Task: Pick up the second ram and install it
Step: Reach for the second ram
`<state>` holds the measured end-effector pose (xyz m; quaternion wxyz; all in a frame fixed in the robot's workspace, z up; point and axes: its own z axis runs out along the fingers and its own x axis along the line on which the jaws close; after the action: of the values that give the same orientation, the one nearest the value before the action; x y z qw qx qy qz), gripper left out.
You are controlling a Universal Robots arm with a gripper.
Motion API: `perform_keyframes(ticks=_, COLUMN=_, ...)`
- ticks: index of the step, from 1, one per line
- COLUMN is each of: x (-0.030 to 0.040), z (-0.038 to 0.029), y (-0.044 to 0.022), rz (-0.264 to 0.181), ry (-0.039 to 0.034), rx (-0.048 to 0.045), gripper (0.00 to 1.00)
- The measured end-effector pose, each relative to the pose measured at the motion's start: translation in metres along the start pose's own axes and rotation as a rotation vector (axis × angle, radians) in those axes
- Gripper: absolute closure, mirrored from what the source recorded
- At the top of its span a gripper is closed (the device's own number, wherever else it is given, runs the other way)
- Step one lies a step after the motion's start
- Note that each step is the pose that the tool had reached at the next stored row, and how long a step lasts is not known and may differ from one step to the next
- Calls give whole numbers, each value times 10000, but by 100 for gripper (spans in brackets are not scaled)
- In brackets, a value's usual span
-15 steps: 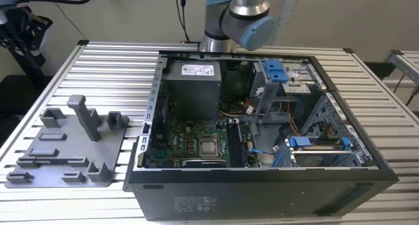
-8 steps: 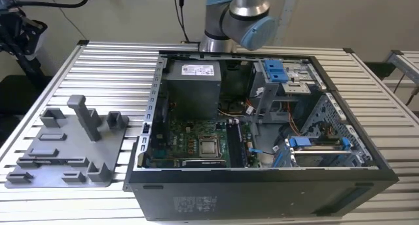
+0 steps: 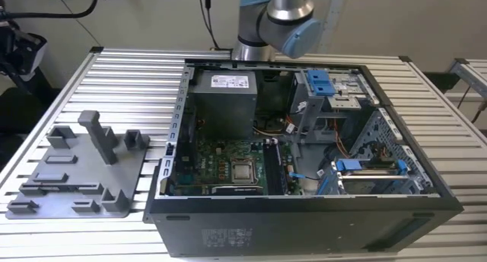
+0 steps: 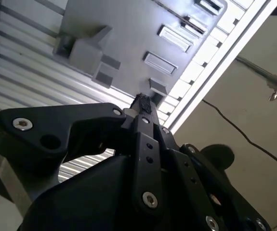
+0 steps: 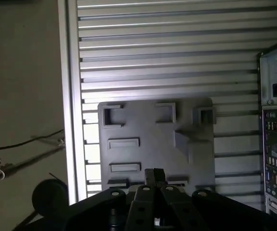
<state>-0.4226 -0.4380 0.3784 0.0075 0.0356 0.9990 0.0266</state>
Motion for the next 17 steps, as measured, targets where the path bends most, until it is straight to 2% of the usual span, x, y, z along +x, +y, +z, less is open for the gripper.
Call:
perform_keyframes(ticks=9, x=-22, z=24, y=-354, rz=0, ry=0, rx=0, gripper=89)
perform_keyframes(ticks=13, x=-29, z=35, y=-472, rz=0, ry=0, rx=0, gripper=89)
perform_keyframes(ticks=17, x=-33, z=42, y=-551, rz=0, ry=0, rx=1, gripper=89)
